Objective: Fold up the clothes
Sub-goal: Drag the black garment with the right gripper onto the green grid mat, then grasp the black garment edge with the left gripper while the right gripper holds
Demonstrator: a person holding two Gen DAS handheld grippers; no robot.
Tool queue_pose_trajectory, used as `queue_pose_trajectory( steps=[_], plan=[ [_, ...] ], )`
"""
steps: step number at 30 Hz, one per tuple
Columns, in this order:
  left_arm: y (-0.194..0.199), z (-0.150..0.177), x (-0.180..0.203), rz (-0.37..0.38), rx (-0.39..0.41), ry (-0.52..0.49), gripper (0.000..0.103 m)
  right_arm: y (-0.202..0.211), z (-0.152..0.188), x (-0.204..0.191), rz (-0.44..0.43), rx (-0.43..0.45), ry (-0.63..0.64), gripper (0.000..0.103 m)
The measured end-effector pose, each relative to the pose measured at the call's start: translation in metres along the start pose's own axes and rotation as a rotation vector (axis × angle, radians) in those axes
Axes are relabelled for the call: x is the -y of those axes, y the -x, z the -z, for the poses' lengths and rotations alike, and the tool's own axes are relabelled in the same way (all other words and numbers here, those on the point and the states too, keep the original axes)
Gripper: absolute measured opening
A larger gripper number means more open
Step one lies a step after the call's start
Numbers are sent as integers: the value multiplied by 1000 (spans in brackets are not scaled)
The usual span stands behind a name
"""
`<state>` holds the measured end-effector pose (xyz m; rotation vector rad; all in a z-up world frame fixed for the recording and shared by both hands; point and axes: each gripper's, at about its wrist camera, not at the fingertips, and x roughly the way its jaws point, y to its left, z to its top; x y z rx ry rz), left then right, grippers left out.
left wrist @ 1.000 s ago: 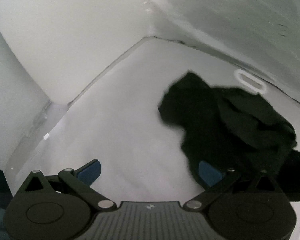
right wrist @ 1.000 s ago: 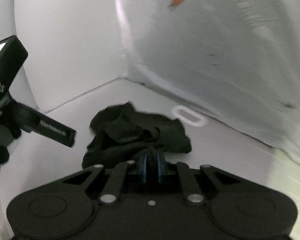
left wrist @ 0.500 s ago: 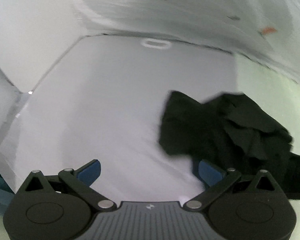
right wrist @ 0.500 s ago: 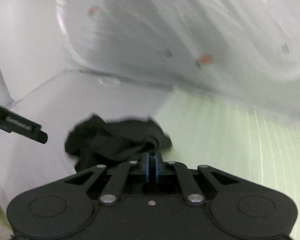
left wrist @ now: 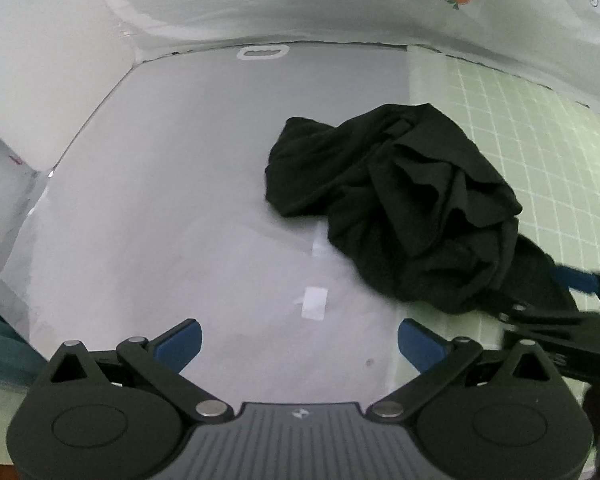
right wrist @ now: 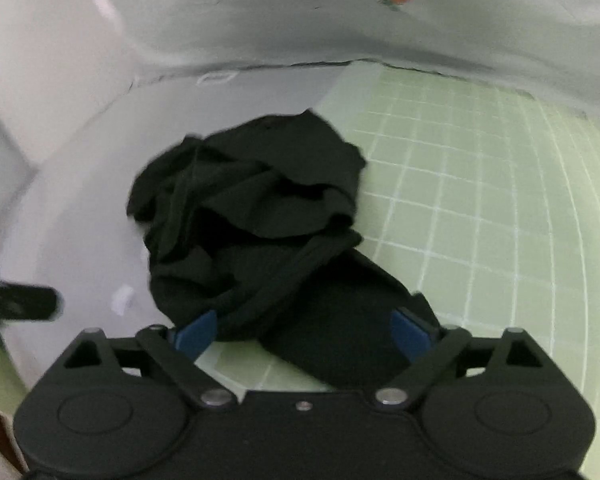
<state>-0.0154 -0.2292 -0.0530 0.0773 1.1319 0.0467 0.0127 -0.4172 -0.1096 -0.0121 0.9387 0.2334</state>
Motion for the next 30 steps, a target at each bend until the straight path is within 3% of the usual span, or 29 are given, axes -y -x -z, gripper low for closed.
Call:
queue_pose_trajectory(
  steps=[2, 4, 5, 6, 9, 15, 24, 28, 30],
  plan=[
    [4, 4, -1, -8, -2, 9, 103, -10, -1, -7, 5, 0, 62, 92],
    [5, 5, -2, -10, -3, 23, 103, -15, -2, -9, -33, -10, 76, 72],
    [6, 5, -3, -10, -2, 29, 103, -16, -3, -8, -64, -21, 69, 46],
    [7, 5, -2, -11, 1, 34, 103, -17, -4, -7, -96, -31, 62, 32],
    [8, 4, -1, -10, 11, 48, 103, -9, 0, -6, -95, -4, 80, 22],
    [9, -3, 8, 12, 18, 63, 103, 16, 4, 17, -31, 48, 55, 16],
    [3, -10, 53, 61, 8, 7, 103, 57, 30, 101, 238, 68, -145, 16],
    [-6, -11, 68, 92, -10, -4, 103, 69, 39, 129, 254, 86, -254, 21],
    [-11, -13, 71, 107, -26, 7, 103, 74, 39, 128, 259, 103, -268, 33]
  ],
)
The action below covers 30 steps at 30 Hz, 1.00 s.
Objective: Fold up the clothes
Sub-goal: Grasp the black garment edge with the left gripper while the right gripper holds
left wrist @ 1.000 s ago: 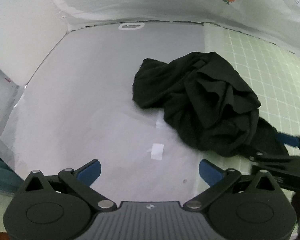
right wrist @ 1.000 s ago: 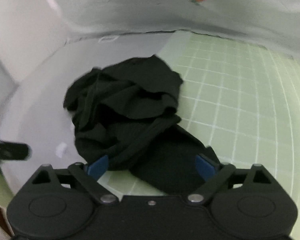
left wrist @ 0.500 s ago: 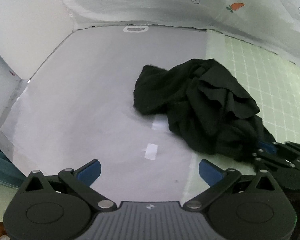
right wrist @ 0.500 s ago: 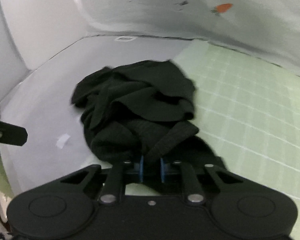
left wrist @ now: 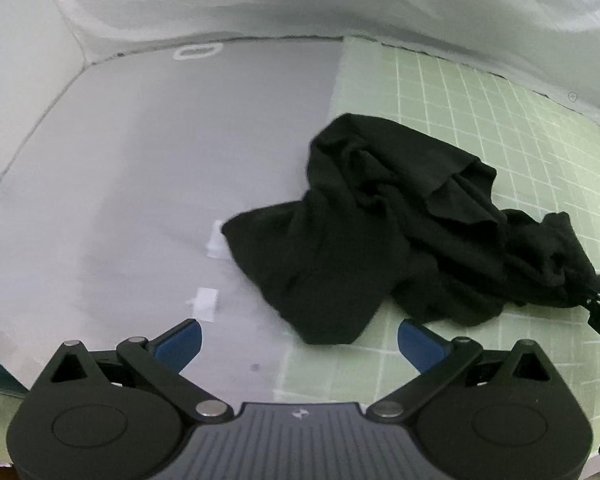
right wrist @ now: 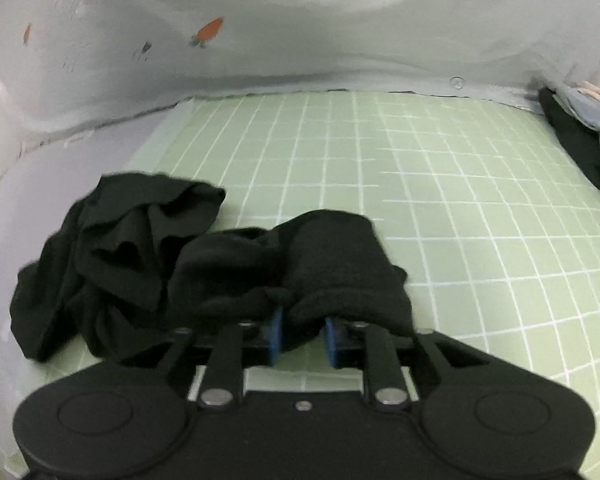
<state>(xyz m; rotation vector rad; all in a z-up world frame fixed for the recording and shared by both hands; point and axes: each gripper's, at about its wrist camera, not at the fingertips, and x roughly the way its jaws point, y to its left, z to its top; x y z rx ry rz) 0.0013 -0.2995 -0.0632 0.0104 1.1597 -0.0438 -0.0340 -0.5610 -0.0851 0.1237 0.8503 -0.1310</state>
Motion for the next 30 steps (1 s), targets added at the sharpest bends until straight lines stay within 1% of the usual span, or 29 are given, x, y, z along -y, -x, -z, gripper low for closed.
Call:
queue_pose_trajectory(
  steps=[1, 3, 4, 6, 9, 12, 16, 20, 23, 26, 30],
  plan=[
    [-3, -2, -1, 5, -7, 9, 103, 1, -1, -1, 5, 9, 5, 35],
    [-7, -6, -1, 6, -14, 26, 103, 1, -6, -6, -1, 24, 22, 43],
    [-9, -9, -2, 6, -16, 33, 103, 0, -9, -8, -8, 31, 28, 45],
    [-13, -12, -3, 9, -26, 43, 103, -3, -13, -11, -21, 42, 36, 55],
    [-20, -17, -4, 13, -41, 59, 103, -15, -21, -12, -34, 31, 25, 70],
    [-31, -26, -6, 10, -65, 79, 103, -30, -27, -10, -18, -1, 7, 79],
    [-50, -42, -12, 12, -102, 123, 103, -55, -37, 1, 54, -61, -58, 83],
    [-63, -61, -14, 28, -106, 158, 102, -73, -42, 16, 68, -110, -129, 86],
    [-64, -73, -2, 66, -91, 121, 102, -77, -39, 21, 57, -119, -139, 89],
    [-61, -84, 18, 116, -70, 55, 101, -82, -39, 23, 47, -124, -139, 92],
    [-60, -97, 43, 190, -50, -15, 98, -85, -42, 22, 53, -123, -116, 93]
  ],
)
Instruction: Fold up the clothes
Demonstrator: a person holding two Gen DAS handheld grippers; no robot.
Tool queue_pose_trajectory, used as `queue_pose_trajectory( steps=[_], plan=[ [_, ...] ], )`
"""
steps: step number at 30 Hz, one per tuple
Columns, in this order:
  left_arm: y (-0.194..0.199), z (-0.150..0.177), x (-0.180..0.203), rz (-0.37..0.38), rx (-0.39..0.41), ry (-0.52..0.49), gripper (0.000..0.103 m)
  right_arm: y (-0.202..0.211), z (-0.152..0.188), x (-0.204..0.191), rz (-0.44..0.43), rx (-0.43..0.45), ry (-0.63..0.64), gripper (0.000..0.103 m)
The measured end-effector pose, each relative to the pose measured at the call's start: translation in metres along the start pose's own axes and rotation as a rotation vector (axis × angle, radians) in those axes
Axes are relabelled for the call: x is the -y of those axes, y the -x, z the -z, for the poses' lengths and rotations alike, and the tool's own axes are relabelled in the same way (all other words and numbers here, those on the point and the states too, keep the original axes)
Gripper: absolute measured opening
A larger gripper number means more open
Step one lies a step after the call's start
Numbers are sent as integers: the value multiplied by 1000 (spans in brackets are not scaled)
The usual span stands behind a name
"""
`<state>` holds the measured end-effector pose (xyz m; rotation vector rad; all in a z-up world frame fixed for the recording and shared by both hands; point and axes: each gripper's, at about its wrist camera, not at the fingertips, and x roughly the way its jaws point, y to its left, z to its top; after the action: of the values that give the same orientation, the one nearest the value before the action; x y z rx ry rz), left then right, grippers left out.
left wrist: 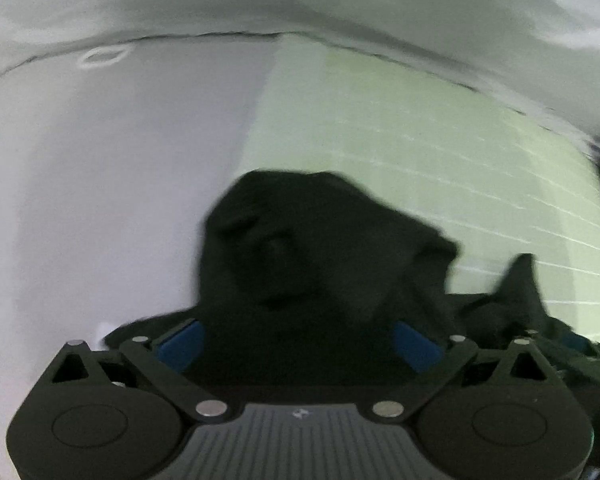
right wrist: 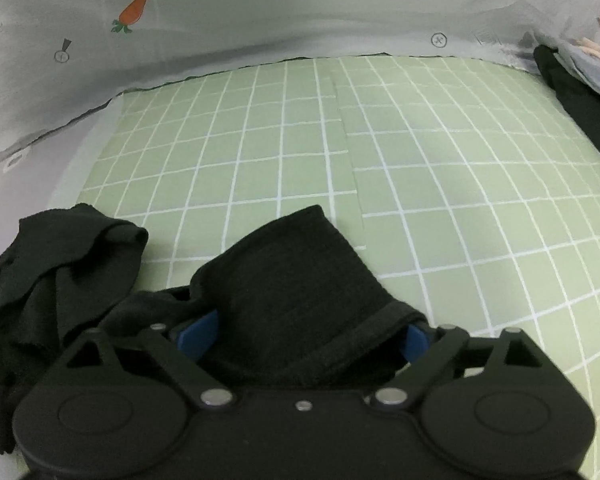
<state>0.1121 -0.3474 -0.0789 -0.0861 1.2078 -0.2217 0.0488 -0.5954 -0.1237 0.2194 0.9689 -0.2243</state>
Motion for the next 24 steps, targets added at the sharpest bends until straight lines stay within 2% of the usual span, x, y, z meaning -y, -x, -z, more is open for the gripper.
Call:
queue_pose_trajectory(
  steps=[2, 5, 8, 10, 13, 14, 15, 17, 21, 24],
  plan=[
    [-4, -4, 13, 21, -3, -39, 95, -1, 0, 0, -4, 4, 5, 94],
    [-12, -7, 28, 9, -9, -91, 86, -3, -1, 3, -15, 5, 7, 94],
    [-20, -7, 34, -6, -20, -105, 79, -3, -1, 3, -25, 8, 11, 94],
    [-24, -7, 34, -13, -24, -98, 70, -2, -1, 3, -36, 15, 7, 91],
    [-25, -8, 31, -24, -13, -89, 46, 2, -1, 6, -70, 45, -6, 69],
    [-24, -8, 29, -26, -2, -72, 41, 3, -1, 8, -79, 58, -15, 43],
    [-23, -9, 27, -23, 4, -50, 31, 4, -3, 11, -88, 70, -29, 26],
    [-21, -9, 24, -12, 19, -18, 24, 5, -5, 16, -97, 84, -49, 16],
    [-11, -16, 24, -12, 72, -3, 8, 10, -8, 29, -17, 137, -62, 14],
    [0, -30, 26, -28, 142, -9, 8, 16, -19, 57, 82, 192, -110, 13]
  ],
)
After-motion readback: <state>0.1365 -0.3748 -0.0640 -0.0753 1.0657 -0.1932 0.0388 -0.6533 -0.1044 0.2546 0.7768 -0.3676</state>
